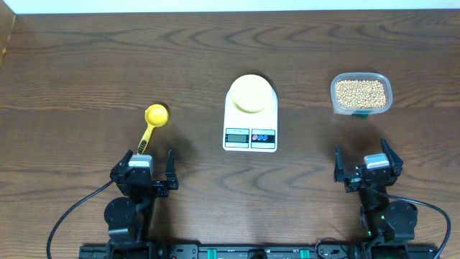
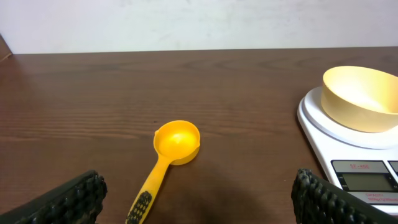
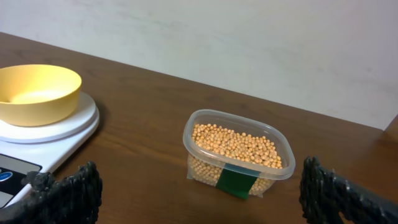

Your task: Scoop item into bowl and weigh 50g on scale

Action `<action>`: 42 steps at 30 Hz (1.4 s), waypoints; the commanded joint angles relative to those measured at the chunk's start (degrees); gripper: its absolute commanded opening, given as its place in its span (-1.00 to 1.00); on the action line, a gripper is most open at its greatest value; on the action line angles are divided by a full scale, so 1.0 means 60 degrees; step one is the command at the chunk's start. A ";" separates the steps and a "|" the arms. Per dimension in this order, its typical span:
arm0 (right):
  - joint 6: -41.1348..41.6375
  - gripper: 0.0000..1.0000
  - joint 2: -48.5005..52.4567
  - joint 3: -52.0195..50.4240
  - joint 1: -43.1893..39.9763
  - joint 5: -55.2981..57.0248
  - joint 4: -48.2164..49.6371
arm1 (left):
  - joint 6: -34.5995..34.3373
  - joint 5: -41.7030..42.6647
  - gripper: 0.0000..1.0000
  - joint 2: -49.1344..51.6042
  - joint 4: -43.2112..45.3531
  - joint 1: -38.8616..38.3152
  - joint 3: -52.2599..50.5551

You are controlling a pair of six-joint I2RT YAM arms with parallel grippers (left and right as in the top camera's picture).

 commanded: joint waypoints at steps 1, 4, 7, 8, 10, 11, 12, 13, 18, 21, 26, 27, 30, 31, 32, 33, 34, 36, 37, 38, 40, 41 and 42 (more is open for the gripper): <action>-0.0095 0.99 -0.0051 -0.0015 0.0066 0.0007 -0.0040 | -0.0091 -0.0095 0.94 -0.0055 -0.0149 0.0066 -0.0197; -0.0095 0.98 -0.0051 -0.0015 0.0066 0.0007 -0.0040 | -0.0087 -0.0098 0.94 -0.0055 -0.0149 0.0066 -0.0197; -0.0095 0.99 -0.0051 -0.0015 0.0066 0.0007 -0.0040 | -0.0087 -0.0109 0.94 -0.0055 -0.0149 0.0069 -0.0197; -0.0095 0.98 -0.0051 -0.0015 0.0066 0.0007 -0.0040 | -0.0087 -0.0131 0.94 -0.0055 -0.0149 0.0066 -0.0197; -0.0095 0.99 -0.0051 -0.0015 0.0066 0.0007 -0.0040 | -0.0087 -0.0131 0.94 -0.0055 -0.0149 0.0069 -0.0197; -0.0095 0.98 -0.0051 -0.0015 0.0066 0.0007 -0.0040 | -0.0087 -0.0131 0.94 -0.0055 -0.0149 0.0069 -0.0197; -0.0095 0.99 -0.0051 -0.0015 0.0066 0.0007 -0.0040 | -0.0087 -0.0131 0.94 -0.0055 -0.0149 0.0069 -0.0197; -0.0095 0.98 -0.0051 -0.0015 0.0066 0.0007 -0.0040 | -0.0087 -0.0127 0.94 -0.0055 -0.0149 0.0069 -0.0197; -0.0095 0.98 -0.0051 -0.0015 0.0066 0.0007 -0.0040 | -0.0087 -0.0131 0.94 -0.0055 -0.0149 0.0069 -0.0197; -0.0095 0.99 -0.0051 -0.0015 0.0066 0.0007 -0.0040 | -0.0087 -0.0131 0.94 -0.0044 -0.0153 0.0069 -0.0197; -0.0095 0.99 -0.0051 -0.0015 0.0066 0.0007 -0.0040 | -0.0087 -0.0135 0.94 0.0015 -0.0146 0.0069 -0.0197; -0.0095 0.98 -0.0051 -0.0015 0.0066 0.0007 -0.0040 | -0.0087 -0.0135 0.94 0.0022 -0.0146 0.0069 -0.0197; -0.0095 0.99 -0.0051 -0.0015 0.0066 0.0007 -0.0040 | -0.0087 -0.0135 0.94 0.0036 -0.0149 0.0069 -0.0197; -0.0095 0.98 -0.0051 -0.0015 0.0066 0.0007 -0.0040 | -0.0084 -0.0135 0.94 0.0066 -0.0146 0.0069 -0.0197; -0.0095 0.98 -0.0051 -0.0015 0.0066 0.0007 -0.0040 | -0.0084 -0.0138 0.94 0.0095 -0.0146 0.0069 -0.0197; -0.0095 0.99 -0.0051 -0.0015 0.0066 0.0007 -0.0040 | -0.0084 -0.0138 0.94 0.0135 -0.0142 0.0069 -0.0197; -0.0095 0.98 -0.0051 -0.0015 0.0066 0.0007 -0.0040 | -0.0080 -0.0138 0.94 0.0160 -0.0142 0.0069 -0.0197; -0.0095 0.99 -0.0051 -0.0015 0.0066 0.0007 -0.0040 | -0.0047 -0.0142 0.94 0.0229 -0.0138 0.0069 -0.0197; -0.0095 0.98 -0.0051 -0.0015 0.0066 0.0007 -0.0040 | -0.0047 -0.0142 0.94 0.0262 -0.0138 0.0069 -0.0197; -0.0095 0.98 -0.0051 -0.0015 0.0066 0.0007 -0.0040 | -0.0051 -0.0171 0.94 0.0291 -0.0142 0.0069 -0.0197; -0.0095 0.99 -0.0051 -0.0015 0.0066 0.0007 -0.0040 | -0.0047 -0.0215 0.94 0.0342 -0.0142 0.0069 -0.0197; -0.0095 0.99 -0.0051 -0.0015 0.0066 0.0007 -0.0040 | -0.0047 -0.0215 0.94 0.0361 -0.0142 0.0069 -0.0197; -0.0095 0.99 -0.0051 -0.0015 0.0066 0.0007 -0.0040 | -0.0047 -0.0211 0.94 0.0390 -0.0117 0.0069 -0.0197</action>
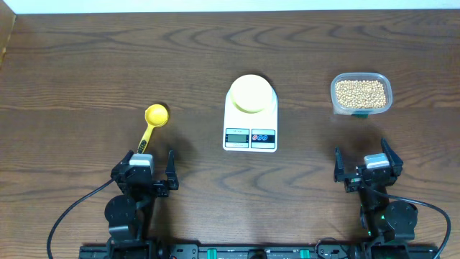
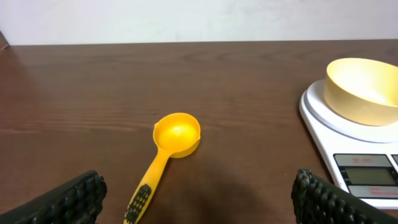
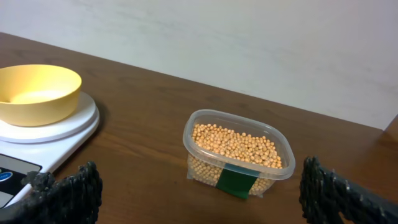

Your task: Scoop item into bowl and weigh 50g on scale

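A yellow scoop [image 1: 152, 120] lies on the table, bowl end far, handle toward my left gripper [image 1: 144, 175]; the left wrist view shows the scoop [image 2: 168, 149] ahead between wide-apart fingers [image 2: 65, 200]. The left gripper is open and holds nothing. A white scale [image 1: 250, 115] carries an empty yellow bowl [image 1: 251, 93], seen also as the bowl [image 2: 367, 90]. A clear tub of soybeans [image 1: 361, 94] stands at the right, ahead of my open, empty right gripper [image 1: 368, 167]; the wrist view shows the tub [image 3: 236, 151].
The dark wooden table [image 1: 86, 65] runs to a pale wall at the back. The scale's display and buttons [image 1: 249, 137] face the arms. Cables trail from both arm bases at the near edge.
The left wrist view has shifted slightly: the scoop and scale sit a little lower and further in frame, so the left gripper has moved a touch. Nothing was grasped; the right arm is still.
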Action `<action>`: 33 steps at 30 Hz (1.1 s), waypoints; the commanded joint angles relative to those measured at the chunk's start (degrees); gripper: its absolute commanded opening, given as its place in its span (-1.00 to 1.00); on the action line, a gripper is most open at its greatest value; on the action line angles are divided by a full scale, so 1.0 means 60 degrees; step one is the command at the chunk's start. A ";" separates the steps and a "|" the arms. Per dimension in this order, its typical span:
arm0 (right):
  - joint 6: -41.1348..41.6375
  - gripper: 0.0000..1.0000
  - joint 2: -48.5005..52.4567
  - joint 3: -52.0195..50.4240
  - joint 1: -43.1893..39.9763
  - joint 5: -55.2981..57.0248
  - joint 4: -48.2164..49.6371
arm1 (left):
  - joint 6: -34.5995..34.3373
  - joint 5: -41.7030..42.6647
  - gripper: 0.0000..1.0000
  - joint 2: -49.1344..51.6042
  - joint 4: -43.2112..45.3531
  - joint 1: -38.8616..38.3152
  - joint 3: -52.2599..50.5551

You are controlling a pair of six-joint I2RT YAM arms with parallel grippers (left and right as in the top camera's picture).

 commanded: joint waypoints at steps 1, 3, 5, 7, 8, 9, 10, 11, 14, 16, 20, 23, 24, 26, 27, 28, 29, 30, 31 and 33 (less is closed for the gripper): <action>-0.0095 0.98 -0.0051 -0.0015 0.0066 0.0007 -0.0040 | -0.0044 -0.0175 0.94 0.0109 -0.0113 0.0069 -0.0197; -0.0095 0.98 -0.0051 -0.0015 0.0066 0.0007 -0.0040 | -0.0044 -0.0175 0.94 0.0142 -0.0113 0.0069 -0.0193; -0.0095 0.98 -0.0051 -0.0015 0.0066 0.0007 -0.0040 | -0.0051 -0.0171 0.94 0.0146 -0.0113 0.0069 -0.0186; -0.0095 0.98 -0.0051 -0.0015 0.0066 0.0007 -0.0040 | -0.0055 -0.0168 0.94 0.0146 -0.0113 0.0069 -0.0120; -0.0095 0.98 -0.0051 -0.0015 0.0066 0.0007 -0.0040 | -0.0058 -0.0168 0.94 0.0146 -0.0124 0.0069 -0.0062; -0.0095 0.99 -0.0051 -0.0015 0.0066 0.0007 -0.0040 | -0.0138 -0.0171 0.94 0.0146 -0.0131 0.0069 0.0033; -0.0095 0.99 -0.0051 -0.0015 0.0066 0.0007 -0.0040 | -0.0204 -0.0171 0.94 0.0149 -0.0131 0.0069 0.0127; -0.0095 0.98 -0.0051 -0.0015 0.0066 0.0007 -0.0040 | -0.0208 -0.0171 0.94 0.0157 -0.0127 0.0069 0.0219; -0.0095 0.98 -0.0051 -0.0015 0.0066 0.0007 -0.0040 | -0.0208 -0.0171 0.94 0.0280 -0.0131 0.0069 0.0554; -0.0095 0.98 -0.0051 -0.0015 0.0066 0.0007 -0.0040 | -0.0237 -0.0168 0.94 0.0627 -0.0146 0.0069 0.0885; -0.0095 0.99 -0.0051 -0.0015 0.0066 0.0007 -0.0040 | -0.0499 -0.0153 0.94 0.1421 -0.0153 0.0069 0.1472; -0.0095 0.99 -0.0051 -0.0015 0.0066 0.0007 -0.0040 | -0.0525 -0.0051 0.94 0.2200 -0.0157 0.0066 0.2065; -0.0095 0.98 -0.0051 -0.0015 0.0066 0.0007 -0.0040 | -0.0525 -0.0051 0.94 0.2433 -0.0164 0.0069 0.2244; -0.0095 0.98 -0.0051 -0.0015 0.0066 0.0007 -0.0040 | -0.0525 -0.0047 0.95 0.2954 -0.0219 0.0069 0.2634; -0.0095 0.99 -0.0051 -0.0015 0.0066 0.0007 -0.0040 | -0.0521 -0.0036 0.94 0.3220 -0.0266 0.0066 0.2827; -0.0095 0.98 -0.0051 -0.0015 0.0066 0.0007 -0.0040 | -0.0517 0.0033 0.95 0.3468 -0.0339 0.0069 0.3013; -0.0095 0.99 -0.0051 -0.0015 0.0066 0.0007 -0.0040 | -0.0517 0.0131 0.94 0.3745 -0.0441 0.0069 0.3228; -0.0095 0.99 -0.0051 -0.0015 0.0066 0.0007 -0.0040 | -0.0521 0.0168 0.96 0.4025 -0.0554 0.0069 0.3432; -0.0095 0.99 -0.0051 -0.0015 0.0066 0.0007 -0.0040 | -0.0521 0.0182 0.94 0.4266 -0.0667 0.0069 0.3606; -0.0095 0.98 -0.0051 -0.0015 0.0066 0.0007 -0.0040 | -0.0525 0.0204 0.94 0.4754 -0.0896 0.0066 0.3952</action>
